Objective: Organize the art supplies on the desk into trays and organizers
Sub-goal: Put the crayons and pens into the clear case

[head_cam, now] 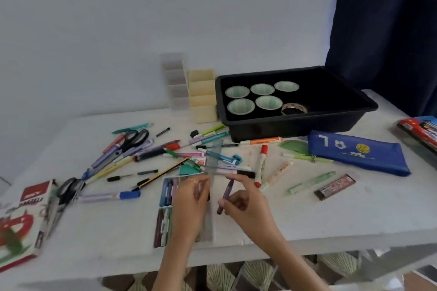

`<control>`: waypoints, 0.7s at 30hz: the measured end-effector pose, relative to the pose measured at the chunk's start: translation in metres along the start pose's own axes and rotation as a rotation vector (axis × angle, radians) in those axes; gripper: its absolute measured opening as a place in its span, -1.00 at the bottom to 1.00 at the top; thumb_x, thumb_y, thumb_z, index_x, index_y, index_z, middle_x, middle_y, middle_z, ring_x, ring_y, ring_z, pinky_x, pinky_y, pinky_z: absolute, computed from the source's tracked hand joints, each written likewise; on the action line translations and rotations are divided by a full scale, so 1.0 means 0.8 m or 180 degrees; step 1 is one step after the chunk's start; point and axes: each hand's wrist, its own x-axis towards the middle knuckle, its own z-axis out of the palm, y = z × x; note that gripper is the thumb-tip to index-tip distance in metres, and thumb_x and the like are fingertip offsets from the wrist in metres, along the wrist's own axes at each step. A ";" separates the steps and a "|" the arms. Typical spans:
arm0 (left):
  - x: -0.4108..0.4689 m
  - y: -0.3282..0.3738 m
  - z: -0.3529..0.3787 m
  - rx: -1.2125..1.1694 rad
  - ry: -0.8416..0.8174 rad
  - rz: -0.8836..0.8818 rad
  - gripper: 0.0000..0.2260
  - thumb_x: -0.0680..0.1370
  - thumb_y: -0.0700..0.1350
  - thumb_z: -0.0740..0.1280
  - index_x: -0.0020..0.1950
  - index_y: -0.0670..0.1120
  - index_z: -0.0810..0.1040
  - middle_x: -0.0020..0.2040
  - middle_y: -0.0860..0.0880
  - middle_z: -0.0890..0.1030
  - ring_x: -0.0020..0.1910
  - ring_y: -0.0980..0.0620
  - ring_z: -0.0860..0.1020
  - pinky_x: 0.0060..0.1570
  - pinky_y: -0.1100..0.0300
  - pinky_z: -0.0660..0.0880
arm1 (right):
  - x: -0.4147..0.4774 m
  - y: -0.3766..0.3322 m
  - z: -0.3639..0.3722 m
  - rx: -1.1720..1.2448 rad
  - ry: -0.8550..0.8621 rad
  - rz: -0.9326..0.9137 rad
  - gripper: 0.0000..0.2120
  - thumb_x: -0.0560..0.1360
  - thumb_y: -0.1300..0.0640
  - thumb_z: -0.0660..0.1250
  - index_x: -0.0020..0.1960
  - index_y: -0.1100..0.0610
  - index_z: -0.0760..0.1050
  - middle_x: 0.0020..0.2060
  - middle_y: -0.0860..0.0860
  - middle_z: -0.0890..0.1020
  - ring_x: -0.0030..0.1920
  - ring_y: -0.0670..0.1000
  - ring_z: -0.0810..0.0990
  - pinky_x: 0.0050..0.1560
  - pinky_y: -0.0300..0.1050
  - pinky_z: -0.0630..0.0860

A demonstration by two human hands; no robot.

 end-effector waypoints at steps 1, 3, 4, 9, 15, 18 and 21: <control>-0.004 -0.012 -0.012 0.0102 -0.0059 0.0037 -0.82 0.55 -0.18 0.30 0.10 0.02 0.59 0.02 0.12 0.60 0.01 0.18 0.54 0.00 0.28 0.47 | -0.002 0.001 0.010 -0.0055 -0.0004 -0.0022 -0.55 0.44 0.22 0.42 0.20 -0.15 0.38 -0.32 0.04 0.65 -0.28 -0.06 0.62 -0.16 -0.18 0.57; -0.012 -0.038 -0.032 0.0288 -0.0241 0.0087 -0.77 0.55 -0.19 0.30 0.17 0.01 0.58 0.15 0.10 0.58 0.15 0.16 0.51 0.14 0.24 0.45 | -0.009 0.002 0.031 -0.0118 -0.0040 -0.0023 -0.57 0.45 0.20 0.41 0.21 -0.15 0.41 -0.31 0.00 0.64 -0.29 -0.11 0.60 -0.20 -0.27 0.53; -0.014 -0.049 -0.036 0.0400 -0.0383 0.0156 -0.74 0.55 -0.19 0.30 0.21 0.01 0.56 0.23 0.09 0.54 0.26 0.13 0.46 0.24 0.20 0.41 | -0.012 0.003 0.039 -0.0158 -0.0082 -0.0018 -0.58 0.46 0.20 0.41 0.21 -0.16 0.43 -0.30 -0.01 0.63 -0.29 -0.12 0.58 -0.22 -0.31 0.50; -0.030 -0.071 -0.043 0.0759 -0.0812 0.0667 -0.63 0.59 -0.18 0.23 0.38 0.02 0.30 0.39 0.15 0.20 0.48 0.13 0.04 0.47 0.14 0.04 | -0.018 0.011 0.070 -0.0950 -0.0180 -0.0179 -0.51 0.48 0.19 0.38 0.33 -0.16 0.38 -0.20 -0.09 0.50 -0.23 -0.20 0.46 -0.18 -0.46 0.38; -0.031 -0.072 -0.039 0.0693 -0.0667 0.0595 -0.66 0.60 -0.14 0.20 0.38 -0.04 0.34 0.40 0.09 0.23 0.48 0.08 0.09 0.48 0.20 -0.09 | -0.017 0.018 0.069 -0.2096 -0.0060 -0.0152 -0.50 0.47 -0.06 0.34 0.39 -0.11 0.35 -0.08 -0.09 0.28 -0.04 -0.12 0.29 -0.05 -0.32 0.38; -0.031 -0.070 -0.040 0.0630 -0.0670 0.0528 -0.66 0.61 -0.11 0.18 0.39 -0.04 0.34 0.43 0.02 0.30 0.45 0.15 0.02 0.43 0.29 -0.16 | -0.019 0.017 0.075 -0.1731 0.0157 0.0019 -0.55 0.42 -0.01 0.41 0.29 -0.12 0.45 -0.09 -0.11 0.33 -0.15 -0.17 0.36 -0.19 -0.37 0.39; -0.030 -0.068 -0.041 0.0595 -0.0791 0.0413 -0.64 0.61 -0.06 0.16 0.41 -0.02 0.33 0.46 0.04 0.26 0.45 0.19 -0.02 0.43 0.29 -0.16 | -0.010 0.009 0.075 -0.1299 0.0234 0.0530 -0.64 0.35 0.08 0.50 0.08 -0.14 0.49 -0.09 -0.06 0.46 -0.18 -0.17 0.44 -0.24 -0.36 0.40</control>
